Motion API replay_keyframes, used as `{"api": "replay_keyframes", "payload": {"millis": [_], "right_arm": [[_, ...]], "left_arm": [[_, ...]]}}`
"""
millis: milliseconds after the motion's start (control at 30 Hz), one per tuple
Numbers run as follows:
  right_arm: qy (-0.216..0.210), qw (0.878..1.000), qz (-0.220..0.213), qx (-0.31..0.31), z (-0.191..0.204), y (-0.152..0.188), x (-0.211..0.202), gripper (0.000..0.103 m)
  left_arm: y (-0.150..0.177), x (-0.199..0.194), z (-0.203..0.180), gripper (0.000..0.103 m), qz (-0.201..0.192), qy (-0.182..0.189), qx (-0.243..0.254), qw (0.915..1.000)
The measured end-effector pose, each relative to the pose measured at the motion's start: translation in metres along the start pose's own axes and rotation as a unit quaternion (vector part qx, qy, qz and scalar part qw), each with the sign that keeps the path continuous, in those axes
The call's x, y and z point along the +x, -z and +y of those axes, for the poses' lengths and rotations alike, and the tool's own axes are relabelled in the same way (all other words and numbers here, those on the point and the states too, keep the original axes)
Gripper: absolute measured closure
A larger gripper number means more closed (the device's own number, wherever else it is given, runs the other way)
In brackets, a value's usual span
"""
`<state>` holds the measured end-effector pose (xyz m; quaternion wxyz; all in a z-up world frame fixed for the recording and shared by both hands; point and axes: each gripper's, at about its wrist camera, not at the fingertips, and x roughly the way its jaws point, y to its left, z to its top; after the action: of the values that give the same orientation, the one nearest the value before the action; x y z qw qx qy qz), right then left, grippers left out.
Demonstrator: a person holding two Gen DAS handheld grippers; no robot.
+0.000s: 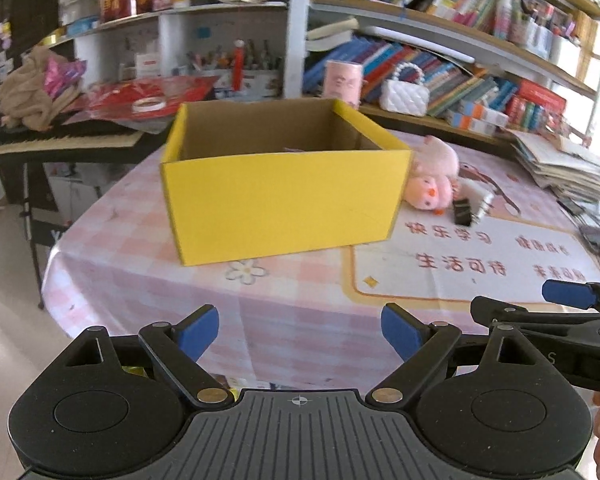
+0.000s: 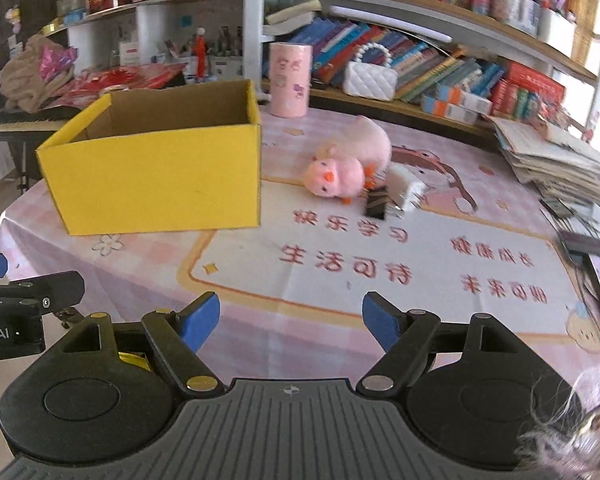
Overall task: Organize objects
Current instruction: 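Withdraw both tools and move toward the pink chick and white charger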
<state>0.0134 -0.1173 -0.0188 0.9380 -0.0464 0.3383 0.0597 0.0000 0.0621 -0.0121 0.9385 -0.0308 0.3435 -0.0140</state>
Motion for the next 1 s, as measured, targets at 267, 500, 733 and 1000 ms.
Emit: {"api": "replay_keyframes", "payload": {"millis": [267, 500, 733, 1000], "right_arm": [[0.042, 0.998, 0.009, 0.042, -0.028, 0.018, -0.012, 0.024], [0.071, 0.995, 0.011, 0.071, -0.052, 0.023, -0.016, 0.024], [0.09, 0.992, 0.031, 0.084, -0.078, 0.025, -0.009, 0.023], [0.088, 0.993, 0.038, 0.072, -0.102, 0.014, 0.008, 0.023]], "left_arm": [[0.0, 0.008, -0.029, 0.013, 0.012, 0.04, 0.039, 0.9984], [-0.005, 0.017, -0.055, 0.013, 0.017, 0.066, 0.067, 0.9954], [-0.01, 0.034, -0.081, 0.012, 0.031, 0.088, 0.08, 0.9924], [-0.026, 0.053, -0.105, 0.012, 0.027, 0.086, 0.075, 0.9931]]}}
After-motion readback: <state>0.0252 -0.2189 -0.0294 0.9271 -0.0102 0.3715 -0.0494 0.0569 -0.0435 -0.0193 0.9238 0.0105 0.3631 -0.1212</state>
